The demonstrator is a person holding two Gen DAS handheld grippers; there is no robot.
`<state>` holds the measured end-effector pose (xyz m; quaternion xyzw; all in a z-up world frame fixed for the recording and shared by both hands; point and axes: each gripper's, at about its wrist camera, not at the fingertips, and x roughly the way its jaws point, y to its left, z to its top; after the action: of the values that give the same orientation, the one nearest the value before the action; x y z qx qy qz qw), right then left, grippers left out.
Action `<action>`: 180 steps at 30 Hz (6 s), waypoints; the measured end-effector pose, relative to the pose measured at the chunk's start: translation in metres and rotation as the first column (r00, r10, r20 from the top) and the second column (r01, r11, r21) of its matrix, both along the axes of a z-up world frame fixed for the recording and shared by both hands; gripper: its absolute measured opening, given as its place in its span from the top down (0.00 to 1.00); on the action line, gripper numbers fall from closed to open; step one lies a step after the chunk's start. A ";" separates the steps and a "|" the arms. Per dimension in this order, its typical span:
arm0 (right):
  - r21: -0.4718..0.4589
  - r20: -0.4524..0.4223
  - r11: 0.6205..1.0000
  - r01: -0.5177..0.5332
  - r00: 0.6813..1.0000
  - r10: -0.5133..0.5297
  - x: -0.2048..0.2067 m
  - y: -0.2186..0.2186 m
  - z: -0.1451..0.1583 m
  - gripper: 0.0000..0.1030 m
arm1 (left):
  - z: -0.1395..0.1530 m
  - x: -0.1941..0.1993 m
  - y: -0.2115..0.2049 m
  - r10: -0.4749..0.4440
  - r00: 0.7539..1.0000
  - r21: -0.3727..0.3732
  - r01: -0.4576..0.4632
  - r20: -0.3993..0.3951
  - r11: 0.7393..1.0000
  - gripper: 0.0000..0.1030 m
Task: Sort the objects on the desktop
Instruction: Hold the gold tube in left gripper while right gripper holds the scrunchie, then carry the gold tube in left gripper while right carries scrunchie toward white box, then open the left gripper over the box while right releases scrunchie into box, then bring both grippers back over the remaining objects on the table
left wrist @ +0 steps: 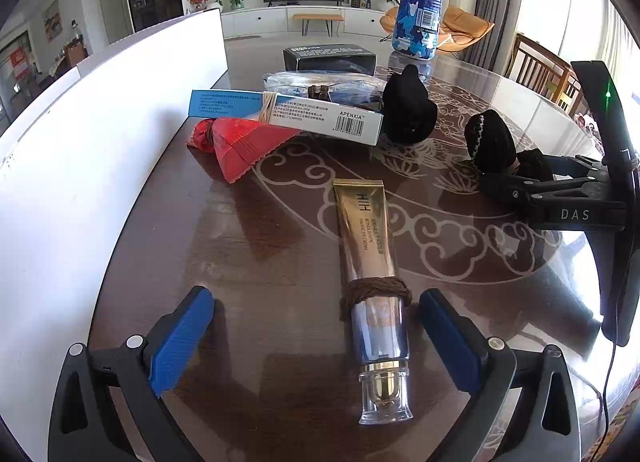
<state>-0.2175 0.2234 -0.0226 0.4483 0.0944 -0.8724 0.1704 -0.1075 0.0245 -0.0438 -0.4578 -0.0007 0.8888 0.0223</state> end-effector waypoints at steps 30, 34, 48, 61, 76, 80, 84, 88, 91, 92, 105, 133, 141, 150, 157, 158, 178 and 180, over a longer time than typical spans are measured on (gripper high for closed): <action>0.000 0.000 1.000 0.000 1.000 0.000 0.000 0.000 -0.001 0.00 | 0.001 0.004 -0.010 0.039 0.999 0.051 -0.038 -0.014 0.998 0.00; 0.000 0.000 1.000 0.000 1.000 0.000 0.000 0.000 -0.001 0.00 | -0.002 0.000 -0.001 0.028 1.000 -0.011 -0.028 0.006 1.000 0.00; 0.002 0.027 0.999 -0.039 0.999 0.039 -0.003 -0.004 0.001 0.00 | 0.010 0.003 0.028 -0.129 0.991 -0.002 0.129 -0.025 0.992 0.67; 0.050 0.108 0.969 -0.241 0.966 0.235 0.013 -0.024 0.017 0.62 | 0.011 0.023 0.013 -0.100 0.995 0.103 0.101 -0.022 0.990 0.72; -0.154 0.089 0.978 -0.139 0.984 0.154 0.132 0.045 0.030 0.63 | 0.022 0.032 0.008 -0.087 0.995 0.173 0.093 -0.039 0.980 0.71; -0.143 0.098 0.978 -0.155 0.981 0.170 0.140 0.038 0.029 0.63 | 0.012 0.029 0.017 -0.105 0.994 0.131 0.100 0.032 0.986 0.72; -0.083 0.100 0.981 -0.177 0.978 0.185 0.141 0.030 0.029 0.63 | 0.013 0.030 0.017 -0.106 0.993 0.132 0.098 0.051 0.986 0.71; -0.046 0.133 0.981 -0.190 0.972 0.195 0.135 0.027 0.027 0.62 | 0.014 0.028 0.029 -0.151 0.985 0.055 0.147 0.079 0.988 0.67; -0.010 0.160 0.980 -0.199 0.967 0.198 0.130 0.025 0.019 0.62 | 0.012 0.030 0.043 -0.186 0.979 -0.034 0.189 0.084 0.981 0.60; -0.010 0.158 0.979 -0.202 0.967 0.201 0.130 0.026 0.019 0.62 | 0.012 0.030 0.044 -0.177 0.981 -0.037 0.181 0.082 0.983 0.59; -0.152 0.078 0.975 -0.160 0.982 0.173 0.140 0.047 0.074 0.62 | 0.077 0.070 0.013 -0.111 0.988 0.062 0.118 -0.110 0.991 0.73; -0.282 0.082 0.714 -0.641 0.725 0.683 0.122 -0.387 0.102 0.60 | 0.111 0.060 -0.333 0.451 0.892 0.050 -0.449 -0.030 0.892 0.72; -0.226 0.019 0.685 -0.693 0.700 0.714 0.146 -0.398 0.081 0.04 | 0.094 0.071 -0.328 0.501 0.864 0.005 -0.501 -0.042 0.865 0.12; -0.212 -0.247 0.776 -0.594 0.801 0.546 0.147 -0.253 0.098 0.00 | 0.141 0.095 -0.233 0.365 0.904 -0.010 -0.376 -0.221 0.926 0.12; -0.083 -0.144 0.947 -0.310 0.944 0.297 0.099 -0.109 0.039 0.00 | 0.152 0.076 -0.104 0.099 0.966 0.015 -0.099 -0.238 0.995 0.01; -0.076 -0.117 0.961 -0.265 0.960 0.255 0.092 -0.090 0.032 0.00 | 0.145 0.070 -0.085 0.064 0.975 0.028 -0.060 -0.211 0.998 0.01; -0.030 0.024 0.997 0.075 0.997 -0.074 0.062 -0.009 0.004 0.00 | 0.003 0.014 0.020 0.012 1.000 -0.022 -0.012 0.009 1.000 0.00; 0.002 0.023 0.997 0.073 0.997 -0.073 0.061 -0.013 0.002 0.00 | 0.003 0.015 0.019 0.012 1.000 -0.021 -0.012 0.008 1.000 0.00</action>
<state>-0.1565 0.2107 -0.0204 0.4616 0.0765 -0.8727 0.1392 -0.0924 0.0436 -0.0405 -0.4615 0.0057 0.8870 0.0125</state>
